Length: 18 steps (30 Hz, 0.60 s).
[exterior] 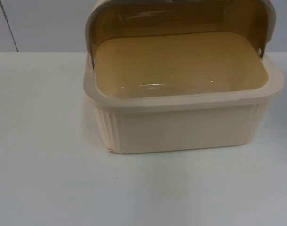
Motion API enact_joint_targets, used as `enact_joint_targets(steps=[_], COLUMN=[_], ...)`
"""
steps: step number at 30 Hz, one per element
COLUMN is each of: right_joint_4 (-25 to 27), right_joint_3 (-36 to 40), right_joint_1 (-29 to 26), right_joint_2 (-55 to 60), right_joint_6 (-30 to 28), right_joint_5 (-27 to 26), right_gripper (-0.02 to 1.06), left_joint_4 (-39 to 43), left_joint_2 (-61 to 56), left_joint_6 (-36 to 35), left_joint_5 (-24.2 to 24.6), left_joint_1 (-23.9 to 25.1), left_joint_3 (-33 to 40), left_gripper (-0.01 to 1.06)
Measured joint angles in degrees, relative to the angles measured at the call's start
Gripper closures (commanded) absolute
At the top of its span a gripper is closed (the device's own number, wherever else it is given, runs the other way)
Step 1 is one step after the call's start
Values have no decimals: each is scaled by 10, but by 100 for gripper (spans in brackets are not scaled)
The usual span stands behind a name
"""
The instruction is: Open the box lid with the left hand, place the block into the box with the right hand, then close the box lid with the left hand.
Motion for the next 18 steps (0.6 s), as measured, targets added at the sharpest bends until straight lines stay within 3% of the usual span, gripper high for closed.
enact_joint_targets(steps=[3,5,16,18], right_joint_4=[0,0,1,1], right_joint_3=[0,0,0,0], right_joint_1=[0,0,18,18], right_joint_2=[0,0,-2,-2], right_joint_6=[0,0,0,0], right_joint_5=[-3,-4,-3,-3], right_gripper=[0,0,0,0], left_joint_4=[-156,-206,-200,-199], left_joint_2=[12,12,11,11], left_joint_6=[203,256,283,277], left_joint_5=[54,55,61,58], left_joint_1=[11,12,13,13], left_joint_3=[-41,-51,-54,-54], left_gripper=[105,105,105,101])
